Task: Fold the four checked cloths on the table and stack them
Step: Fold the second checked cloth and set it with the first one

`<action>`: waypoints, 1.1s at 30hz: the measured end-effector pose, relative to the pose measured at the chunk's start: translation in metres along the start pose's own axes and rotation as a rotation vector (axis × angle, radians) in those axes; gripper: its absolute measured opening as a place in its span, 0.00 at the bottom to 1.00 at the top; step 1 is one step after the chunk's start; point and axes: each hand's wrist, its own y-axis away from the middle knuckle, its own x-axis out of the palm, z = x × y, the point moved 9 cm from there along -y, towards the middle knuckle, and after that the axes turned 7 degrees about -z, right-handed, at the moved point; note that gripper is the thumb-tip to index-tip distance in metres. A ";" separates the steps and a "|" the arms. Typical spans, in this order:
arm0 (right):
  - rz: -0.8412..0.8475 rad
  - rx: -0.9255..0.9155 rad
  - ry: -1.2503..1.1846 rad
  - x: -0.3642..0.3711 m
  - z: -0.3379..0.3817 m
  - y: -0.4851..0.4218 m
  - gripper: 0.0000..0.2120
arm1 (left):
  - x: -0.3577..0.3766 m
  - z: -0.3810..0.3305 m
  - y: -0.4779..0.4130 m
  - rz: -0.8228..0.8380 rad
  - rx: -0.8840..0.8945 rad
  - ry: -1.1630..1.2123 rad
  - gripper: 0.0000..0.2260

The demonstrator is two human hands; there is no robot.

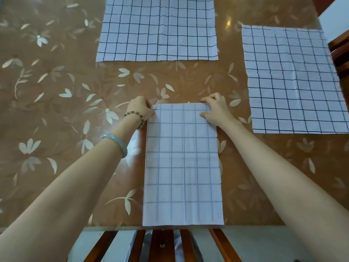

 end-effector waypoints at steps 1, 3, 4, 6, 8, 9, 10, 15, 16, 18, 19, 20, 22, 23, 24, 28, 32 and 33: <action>0.007 0.002 0.013 0.000 0.002 0.000 0.25 | -0.003 -0.002 0.002 -0.030 0.028 0.043 0.02; 0.032 0.005 0.036 -0.001 0.007 0.001 0.28 | -0.008 -0.009 0.011 -0.050 0.089 0.177 0.03; 0.059 0.007 0.027 -0.001 0.009 -0.001 0.29 | -0.011 -0.012 0.017 -0.042 0.116 0.257 0.04; 0.129 0.000 -0.011 0.000 0.016 -0.003 0.32 | -0.018 -0.017 0.031 -0.019 0.149 0.405 0.03; 0.176 -0.031 -0.042 -0.004 0.023 -0.005 0.31 | -0.025 -0.019 0.044 -0.001 0.172 0.497 0.03; 0.198 -0.033 -0.071 -0.007 0.026 -0.005 0.29 | -0.028 -0.018 0.048 0.002 0.181 0.529 0.05; 0.220 -0.028 -0.101 -0.010 0.027 -0.004 0.26 | -0.031 -0.017 0.053 0.000 0.188 0.559 0.07; 0.252 0.013 -0.116 -0.032 0.025 0.011 0.05 | -0.045 -0.002 0.069 -0.040 0.153 0.662 0.14; 0.224 0.025 -0.127 -0.038 0.024 0.014 0.03 | -0.048 0.000 0.072 -0.048 0.152 0.656 0.12; 0.157 0.053 -0.188 -0.052 0.023 0.023 0.04 | -0.054 0.004 0.078 -0.063 0.157 0.636 0.08; 0.123 0.066 -0.228 -0.058 0.022 0.029 0.05 | -0.058 0.007 0.081 -0.071 0.160 0.633 0.08; 0.093 0.067 -0.269 -0.063 0.023 0.036 0.05 | -0.061 0.008 0.085 -0.086 0.165 0.627 0.08; 0.029 0.070 -0.322 -0.069 0.023 0.052 0.05 | -0.067 0.012 0.093 -0.131 0.177 0.607 0.06; -0.002 0.078 -0.340 -0.070 0.021 0.061 0.06 | -0.069 0.013 0.100 -0.149 0.184 0.605 0.02; -0.024 0.097 -0.370 -0.069 0.016 0.069 0.08 | -0.070 0.016 0.106 -0.163 0.185 0.604 0.01; -0.055 0.185 -0.444 -0.062 0.004 0.116 0.13 | -0.059 0.029 0.143 -0.092 0.164 0.625 0.03; -0.063 0.238 -0.594 -0.052 0.006 0.166 0.17 | -0.044 0.045 0.177 -0.017 0.092 0.635 0.04; -0.059 0.264 -0.639 -0.047 0.004 0.175 0.16 | -0.041 0.048 0.186 -0.003 0.081 0.650 0.04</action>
